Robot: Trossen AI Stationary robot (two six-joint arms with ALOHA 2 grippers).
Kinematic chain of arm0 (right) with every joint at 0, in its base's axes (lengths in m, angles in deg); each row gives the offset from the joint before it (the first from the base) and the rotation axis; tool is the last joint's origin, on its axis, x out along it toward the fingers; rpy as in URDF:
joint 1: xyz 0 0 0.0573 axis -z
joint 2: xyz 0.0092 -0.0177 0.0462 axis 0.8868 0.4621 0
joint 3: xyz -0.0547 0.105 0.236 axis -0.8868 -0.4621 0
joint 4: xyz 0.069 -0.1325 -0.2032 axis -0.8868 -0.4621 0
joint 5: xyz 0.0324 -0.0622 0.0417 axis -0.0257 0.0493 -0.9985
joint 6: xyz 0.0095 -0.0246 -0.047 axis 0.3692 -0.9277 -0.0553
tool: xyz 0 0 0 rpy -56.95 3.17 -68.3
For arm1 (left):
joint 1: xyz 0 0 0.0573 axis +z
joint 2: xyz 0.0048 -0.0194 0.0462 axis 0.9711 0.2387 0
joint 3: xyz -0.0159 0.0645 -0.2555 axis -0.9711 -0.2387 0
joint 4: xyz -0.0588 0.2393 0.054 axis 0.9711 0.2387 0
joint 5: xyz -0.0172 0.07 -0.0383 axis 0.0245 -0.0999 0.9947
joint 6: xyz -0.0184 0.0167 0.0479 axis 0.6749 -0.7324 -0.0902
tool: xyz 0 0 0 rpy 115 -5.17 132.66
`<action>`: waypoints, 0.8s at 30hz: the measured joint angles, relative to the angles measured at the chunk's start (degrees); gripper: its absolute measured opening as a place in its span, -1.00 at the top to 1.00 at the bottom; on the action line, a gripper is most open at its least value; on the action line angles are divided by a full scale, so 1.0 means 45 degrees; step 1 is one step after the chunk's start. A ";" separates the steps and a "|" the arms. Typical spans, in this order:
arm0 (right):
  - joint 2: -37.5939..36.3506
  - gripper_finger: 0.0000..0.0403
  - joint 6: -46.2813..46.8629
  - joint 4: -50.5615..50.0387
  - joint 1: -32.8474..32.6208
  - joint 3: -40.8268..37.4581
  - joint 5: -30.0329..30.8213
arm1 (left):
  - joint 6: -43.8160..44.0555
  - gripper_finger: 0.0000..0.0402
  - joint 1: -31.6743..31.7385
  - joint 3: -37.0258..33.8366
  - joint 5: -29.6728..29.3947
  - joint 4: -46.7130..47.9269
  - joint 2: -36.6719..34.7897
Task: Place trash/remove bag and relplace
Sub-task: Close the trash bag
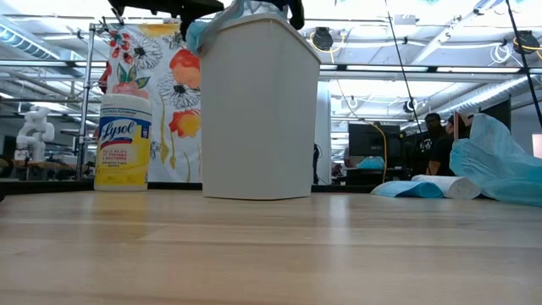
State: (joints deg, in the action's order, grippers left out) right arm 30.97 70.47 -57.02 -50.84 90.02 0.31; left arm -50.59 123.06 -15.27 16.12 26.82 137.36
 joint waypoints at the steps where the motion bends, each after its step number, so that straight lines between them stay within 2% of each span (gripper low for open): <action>1: 0.0071 1.00 -0.0012 0.0179 0.0010 0.0000 0.0052 | 0.0034 1.00 -0.0073 0.0000 0.0000 -0.0054 0.0000; 13: 0.0478 1.00 0.0001 0.1312 0.0246 0.0000 0.0590 | 0.0059 1.00 -0.0828 0.0000 -0.0115 -0.0053 -0.0016; 17: 0.0457 1.00 0.0001 0.1278 0.0234 0.0000 0.0545 | 0.0021 1.00 -0.0666 0.0135 -0.1548 0.0136 -0.0435; 20: 0.0444 1.00 0.0006 0.1123 0.0239 0.0000 0.0315 | -0.0339 1.00 -0.0449 0.0267 -0.3236 0.0055 -0.0825; 24: 0.0444 1.00 0.0079 0.0960 0.0219 0.0000 0.0230 | -0.0892 1.00 -0.0019 0.0262 -0.5185 0.1288 -0.1248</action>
State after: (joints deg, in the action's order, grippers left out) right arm 32.97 70.82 -52.70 -49.86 90.02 1.34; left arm -54.60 122.97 -14.09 -7.21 32.62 131.74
